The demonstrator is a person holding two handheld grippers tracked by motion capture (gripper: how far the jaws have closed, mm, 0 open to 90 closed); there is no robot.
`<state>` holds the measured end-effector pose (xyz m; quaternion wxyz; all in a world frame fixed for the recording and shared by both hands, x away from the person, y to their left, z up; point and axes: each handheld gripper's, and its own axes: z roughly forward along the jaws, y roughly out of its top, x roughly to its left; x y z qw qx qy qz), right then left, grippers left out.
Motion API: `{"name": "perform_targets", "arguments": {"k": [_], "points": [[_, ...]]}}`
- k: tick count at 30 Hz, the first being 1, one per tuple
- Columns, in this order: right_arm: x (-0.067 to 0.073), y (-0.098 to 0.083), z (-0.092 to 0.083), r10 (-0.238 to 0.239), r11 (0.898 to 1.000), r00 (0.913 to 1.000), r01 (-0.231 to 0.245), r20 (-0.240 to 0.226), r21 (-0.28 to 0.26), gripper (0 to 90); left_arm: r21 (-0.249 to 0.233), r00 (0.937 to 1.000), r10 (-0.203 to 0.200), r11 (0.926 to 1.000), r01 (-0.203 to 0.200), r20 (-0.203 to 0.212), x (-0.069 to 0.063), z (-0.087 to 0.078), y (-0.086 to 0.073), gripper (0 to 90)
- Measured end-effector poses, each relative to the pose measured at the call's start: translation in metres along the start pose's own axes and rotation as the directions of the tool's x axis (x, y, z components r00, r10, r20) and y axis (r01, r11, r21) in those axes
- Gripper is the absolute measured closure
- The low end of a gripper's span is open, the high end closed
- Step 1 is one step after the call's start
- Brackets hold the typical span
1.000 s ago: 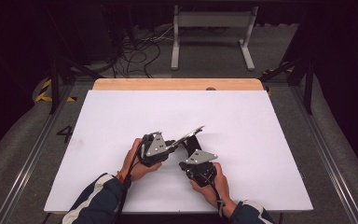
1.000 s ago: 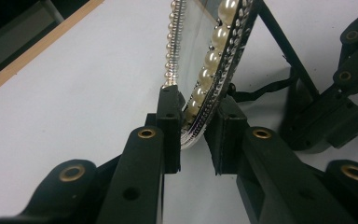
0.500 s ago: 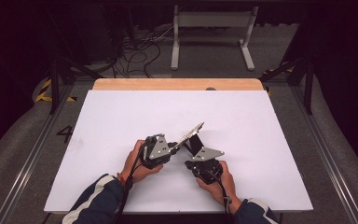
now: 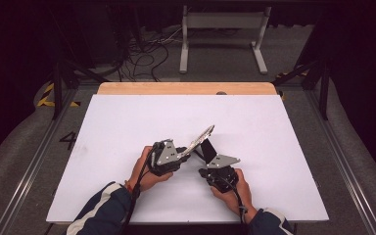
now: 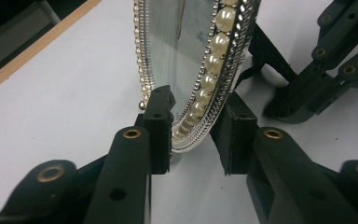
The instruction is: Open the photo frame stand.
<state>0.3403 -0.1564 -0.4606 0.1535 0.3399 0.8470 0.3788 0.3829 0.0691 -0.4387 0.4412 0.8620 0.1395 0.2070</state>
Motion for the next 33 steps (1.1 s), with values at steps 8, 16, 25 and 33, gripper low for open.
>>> {"name": "perform_targets", "arguments": {"k": [8,16,25,33], "points": [[-0.005,-0.001,-0.003,0.015,1.0,0.9997,-0.015,0.017,0.0,90.0,0.025,0.9999,0.004,0.9997,-0.005,0.011,0.002,0.007,-0.002,61.2],[-0.01,-0.003,-0.004,0.026,1.0,0.9994,-0.026,0.025,0.003,90.0,-0.012,0.9986,0.0,0.9999,0.0,0.052,-0.005,0.004,0.004,55.0],[-0.019,-0.006,-0.007,0.046,0.999,0.9974,-0.046,0.056,-0.009,90.0,-0.041,0.9968,-0.028,0.9987,0.031,0.075,-0.005,0.0,0.007,58.9],[-0.024,-0.007,-0.007,0.05,0.999,0.9956,-0.048,0.08,-0.021,90.0,-0.055,0.9944,-0.022,0.9981,0.027,0.103,-0.008,-0.001,0.009,65.5]]}}
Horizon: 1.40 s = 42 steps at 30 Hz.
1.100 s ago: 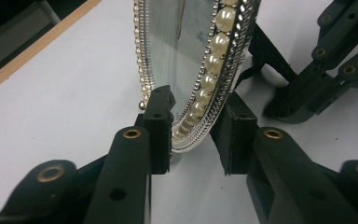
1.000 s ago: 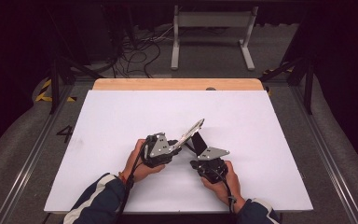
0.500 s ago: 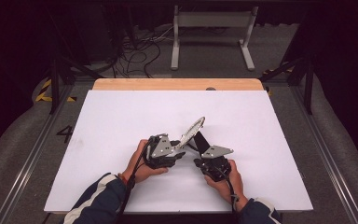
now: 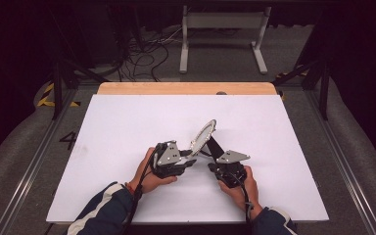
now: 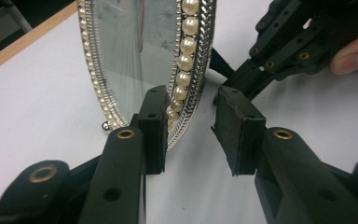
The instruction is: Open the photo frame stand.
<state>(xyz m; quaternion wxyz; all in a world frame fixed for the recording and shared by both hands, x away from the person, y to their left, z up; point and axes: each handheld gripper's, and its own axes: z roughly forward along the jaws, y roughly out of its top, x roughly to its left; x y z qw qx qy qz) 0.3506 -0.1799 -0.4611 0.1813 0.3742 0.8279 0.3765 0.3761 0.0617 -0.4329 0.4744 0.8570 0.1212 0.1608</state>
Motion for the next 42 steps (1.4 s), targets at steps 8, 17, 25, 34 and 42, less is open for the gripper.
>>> {"name": "perform_targets", "arguments": {"k": [8,17,25,34,42], "points": [[-0.002,0.0,0.0,0.0,1.0,1.0,0.0,0.007,0.002,90.0,-0.013,0.9997,-0.014,0.9998,0.015,0.021,0.001,-0.001,0.0,69.9],[-0.005,-0.001,0.0,0.011,1.0,0.9996,-0.011,0.027,0.002,90.0,-0.012,0.9995,-0.007,0.9999,0.008,0.031,-0.001,0.001,0.002,67.9],[-0.012,-0.001,-0.001,0.02,1.0,0.9991,-0.02,0.037,0.002,90.0,-0.012,0.999,-0.008,0.9999,0.008,0.044,-0.004,0.004,0.003,67.7],[-0.019,-0.002,-0.001,0.03,1.0,0.9985,-0.03,0.045,0.0,90.0,0.002,0.9994,0.0,1.0,0.0,0.034,-0.003,0.006,0.003,67.1],[-0.023,-0.002,-0.002,0.033,0.999,0.998,-0.033,0.055,0.002,90.0,0.013,0.9998,-0.006,0.9999,0.005,0.02,0.003,-0.004,-0.004,66.5]]}}
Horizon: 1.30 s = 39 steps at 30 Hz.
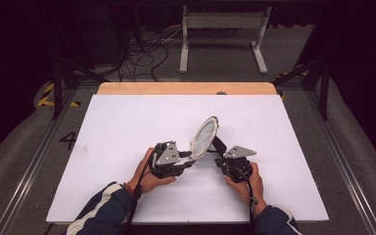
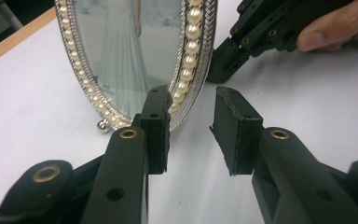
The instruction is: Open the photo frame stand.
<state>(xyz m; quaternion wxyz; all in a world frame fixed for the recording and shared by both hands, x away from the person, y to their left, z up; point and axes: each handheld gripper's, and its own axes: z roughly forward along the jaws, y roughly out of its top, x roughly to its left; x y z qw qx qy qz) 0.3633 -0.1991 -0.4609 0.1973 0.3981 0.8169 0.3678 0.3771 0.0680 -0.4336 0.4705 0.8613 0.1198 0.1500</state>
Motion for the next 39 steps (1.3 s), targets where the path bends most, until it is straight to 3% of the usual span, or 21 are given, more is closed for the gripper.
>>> {"name": "perform_targets", "arguments": {"k": [4,9,16,18,20,28,34,39], "points": [[-0.004,-0.001,-0.001,0.007,1.0,0.9999,-0.007,0.01,0.001,90.0,0.009,1.0,0.003,1.0,-0.003,-0.002,0.002,-0.005,-0.003,65.0],[-0.008,-0.001,-0.001,0.019,1.0,0.9997,-0.019,0.014,0.001,90.0,0.054,0.9999,0.01,0.9985,-0.009,-0.014,0.002,-0.012,-0.01,60.2],[-0.006,-0.001,-0.003,0.019,1.0,0.9998,-0.019,0.01,-0.013,88.4,0.086,0.999,-0.021,0.996,0.024,-0.038,0.003,-0.032,-0.021,43.9],[-0.003,0.001,-0.005,0.007,0.999,0.9999,-0.007,-0.008,-0.034,86.6,0.098,0.997,-0.05,0.9936,0.056,-0.059,0.002,-0.04,-0.027,37.3],[0.004,0.004,-0.008,-0.008,0.998,0.9997,0.007,-0.024,-0.057,82.0,0.1,0.9947,-0.071,0.9918,0.079,-0.075,0.0,-0.046,-0.033,29.3],[0.028,0.012,-0.013,-0.045,0.991,0.9963,0.035,-0.074,-0.128,60.3,0.099,0.9781,-0.154,0.9808,0.168,-0.14,-0.004,-0.077,-0.061,16.2],[0.035,0.022,-0.007,-0.012,0.986,0.9965,-0.002,-0.082,-0.164,47.3,0.116,0.9738,-0.162,0.9767,0.181,-0.16,-0.008,-0.089,-0.072,13.2],[0.038,0.029,-0.001,0.016,0.984,0.9973,-0.028,-0.072,-0.178,43.0,0.149,0.9732,-0.148,0.9732,0.175,-0.176,-0.011,-0.088,-0.075,13.3]]}}
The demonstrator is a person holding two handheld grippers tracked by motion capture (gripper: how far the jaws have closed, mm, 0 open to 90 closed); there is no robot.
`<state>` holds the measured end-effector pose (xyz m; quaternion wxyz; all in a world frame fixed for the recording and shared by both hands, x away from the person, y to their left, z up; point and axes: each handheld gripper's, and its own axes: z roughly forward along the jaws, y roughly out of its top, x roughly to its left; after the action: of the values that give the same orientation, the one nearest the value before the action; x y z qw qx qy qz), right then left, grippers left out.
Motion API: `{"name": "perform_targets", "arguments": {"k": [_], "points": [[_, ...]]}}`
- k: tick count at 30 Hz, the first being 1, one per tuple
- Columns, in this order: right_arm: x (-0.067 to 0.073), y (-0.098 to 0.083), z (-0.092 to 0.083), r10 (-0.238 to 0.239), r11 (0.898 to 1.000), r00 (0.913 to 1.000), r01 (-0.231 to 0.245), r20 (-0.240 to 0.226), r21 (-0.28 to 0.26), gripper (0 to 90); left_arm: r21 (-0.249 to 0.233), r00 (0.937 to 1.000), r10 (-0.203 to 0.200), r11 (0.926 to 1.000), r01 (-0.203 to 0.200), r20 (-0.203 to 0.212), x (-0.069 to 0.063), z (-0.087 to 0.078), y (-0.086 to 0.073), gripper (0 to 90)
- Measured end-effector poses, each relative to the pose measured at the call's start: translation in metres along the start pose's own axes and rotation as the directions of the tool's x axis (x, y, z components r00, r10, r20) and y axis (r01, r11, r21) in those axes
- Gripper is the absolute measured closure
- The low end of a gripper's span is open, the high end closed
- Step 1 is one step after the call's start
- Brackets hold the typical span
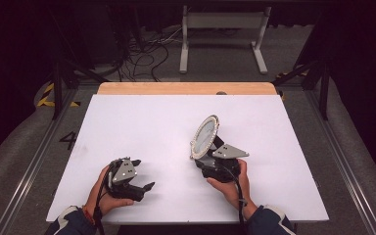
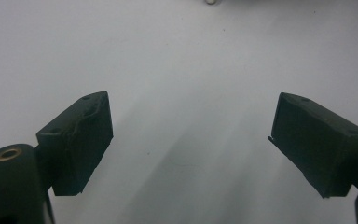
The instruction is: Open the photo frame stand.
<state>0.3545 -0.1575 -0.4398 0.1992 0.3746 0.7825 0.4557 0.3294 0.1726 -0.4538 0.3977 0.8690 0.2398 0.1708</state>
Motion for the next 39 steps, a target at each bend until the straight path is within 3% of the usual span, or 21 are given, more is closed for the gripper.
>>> {"name": "perform_targets", "arguments": {"k": [6,16,18,21,29,39], "points": [[0.0,0.007,0.014,0.043,0.999,0.9986,-0.042,0.03,-0.024,40.3,0.0,1.0,0.008,1.0,-0.008,-0.002,-0.005,-0.002,-0.002,13.0],[-0.002,0.011,0.03,0.106,0.993,0.9936,-0.104,0.039,-0.046,42.5,0.002,0.9998,-0.007,1.0,0.007,-0.017,-0.005,-0.008,-0.007,12.9],[-0.003,0.011,0.029,0.109,0.993,0.9927,-0.107,0.05,-0.048,48.7,0.003,0.9998,-0.008,1.0,0.008,-0.018,-0.005,-0.008,-0.007,13.1],[-0.008,0.011,0.028,0.119,0.992,0.9921,-0.117,0.039,-0.051,50.7,0.006,0.9998,-0.005,1.0,0.005,-0.017,-0.005,-0.008,-0.007,13.4],[-0.014,0.009,0.016,0.097,0.995,0.9953,-0.097,-0.001,-0.002,60.2,0.0,1.0,0.005,1.0,-0.005,-0.007,-0.004,-0.008,-0.004,14.0],[-0.018,0.004,0.006,0.103,0.995,0.9943,-0.103,-0.028,0.001,62.7,-0.025,0.9995,0.021,0.9995,-0.02,0.022,-0.004,-0.005,0.001,13.8]]}}
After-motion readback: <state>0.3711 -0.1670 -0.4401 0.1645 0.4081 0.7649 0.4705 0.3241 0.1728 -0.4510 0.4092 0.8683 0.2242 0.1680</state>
